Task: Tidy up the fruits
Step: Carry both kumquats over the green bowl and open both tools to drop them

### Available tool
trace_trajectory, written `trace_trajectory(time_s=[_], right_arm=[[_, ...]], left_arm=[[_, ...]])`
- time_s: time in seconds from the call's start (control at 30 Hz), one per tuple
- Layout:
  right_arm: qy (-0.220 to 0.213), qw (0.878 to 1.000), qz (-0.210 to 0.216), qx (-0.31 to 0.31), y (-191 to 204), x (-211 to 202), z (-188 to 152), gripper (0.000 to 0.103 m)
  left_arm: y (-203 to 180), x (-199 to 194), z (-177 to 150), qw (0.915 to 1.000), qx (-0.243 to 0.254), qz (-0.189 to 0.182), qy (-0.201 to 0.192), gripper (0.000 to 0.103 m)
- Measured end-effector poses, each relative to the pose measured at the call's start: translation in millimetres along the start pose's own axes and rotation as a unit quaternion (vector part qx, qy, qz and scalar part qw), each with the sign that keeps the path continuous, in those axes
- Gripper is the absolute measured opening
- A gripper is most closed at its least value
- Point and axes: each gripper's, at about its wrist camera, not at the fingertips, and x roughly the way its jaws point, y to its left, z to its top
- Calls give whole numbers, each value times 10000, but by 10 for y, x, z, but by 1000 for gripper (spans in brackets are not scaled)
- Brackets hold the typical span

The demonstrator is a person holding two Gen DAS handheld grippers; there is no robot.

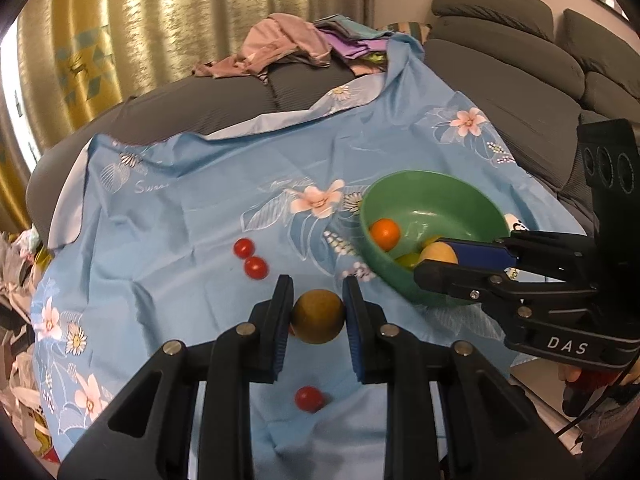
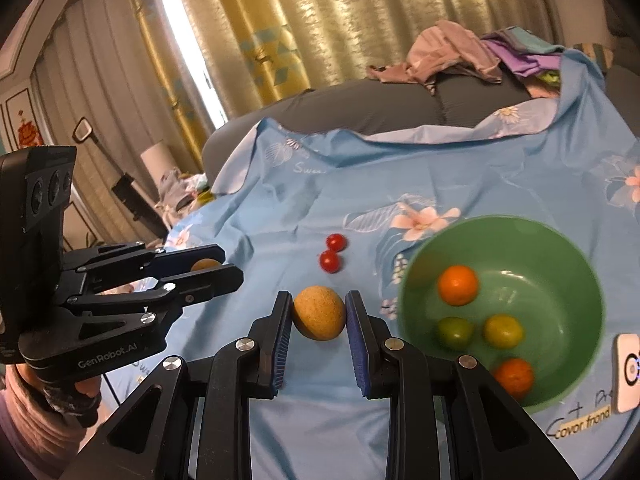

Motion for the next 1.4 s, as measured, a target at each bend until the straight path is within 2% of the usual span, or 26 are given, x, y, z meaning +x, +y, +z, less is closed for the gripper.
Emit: trace_trajectory(time_s=[0.77,1.4], right_arm=[[-265,9961,-603,585,-702,-289,-48,29],[-118,9921,-917,853,-997,-240,-179,29]], left_arm=[[-720,508,393,9966,577,-568,134,25],[-952,1002,362,9930,836,-592,588,25]])
